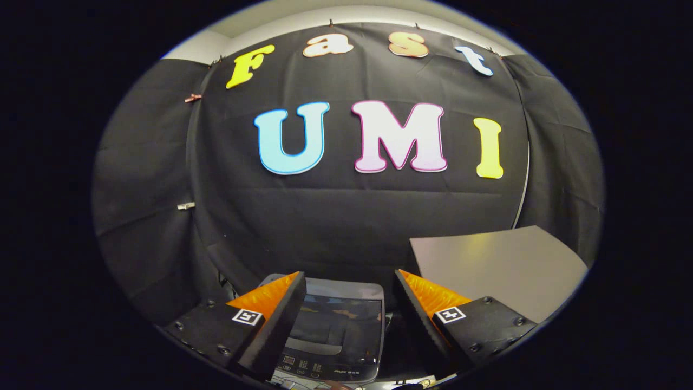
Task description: Put the clothes into the washing machine and then close the washing machine lid.
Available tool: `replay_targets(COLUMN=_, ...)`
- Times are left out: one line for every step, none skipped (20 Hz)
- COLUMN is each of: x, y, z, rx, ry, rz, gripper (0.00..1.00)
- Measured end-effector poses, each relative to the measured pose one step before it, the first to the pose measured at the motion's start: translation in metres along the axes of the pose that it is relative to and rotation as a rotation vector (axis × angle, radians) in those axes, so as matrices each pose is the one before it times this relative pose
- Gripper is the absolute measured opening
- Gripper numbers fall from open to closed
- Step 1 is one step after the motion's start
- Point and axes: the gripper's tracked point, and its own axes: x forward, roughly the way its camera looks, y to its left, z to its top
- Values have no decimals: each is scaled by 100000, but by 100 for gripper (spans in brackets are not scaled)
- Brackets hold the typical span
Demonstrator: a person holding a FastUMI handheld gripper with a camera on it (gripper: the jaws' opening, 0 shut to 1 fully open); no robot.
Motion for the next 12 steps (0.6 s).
replay_targets(x=-1326, y=-571, z=973, rx=-446, ry=-2138, rz=1063, gripper=100)
replay_targets(x=-1436, y=-665, z=902, rx=-1010, ry=-2344, rz=603, gripper=100)
replay_targets(x=-1366, y=-788, z=1059, rx=-1190, ry=-2592, rz=411, gripper=100)
replay_targets(x=-1347, y=-896, z=856, rx=-816, ry=-2602, rz=291, gripper=99)
replay_targets(x=-1320, y=-882, z=728, rx=-364, ry=-2518, rz=336, gripper=99)
replay_targets(x=-1330, y=-922, z=802, rx=256, ry=-2295, rz=357, gripper=99)
replay_targets(x=-1363, y=-1086, z=891, rx=747, ry=-2472, rz=-278, gripper=99)
replay_targets(x=-1237, y=-1168, z=816, rx=837, ry=-2243, rz=-397, gripper=99)
replay_targets(x=-1154, y=-849, z=768, rx=406, ry=-1969, rz=-392, gripper=99)
replay_targets(x=-1070, y=-867, z=651, rx=175, ry=-2013, rz=-324, gripper=99)
replay_targets(x=-1057, y=-819, z=599, rx=-649, ry=-1131, rz=-16, gripper=99)
replay_targets(x=-898, y=-846, z=321, rx=-660, ry=-1056, rz=-225, gripper=99)
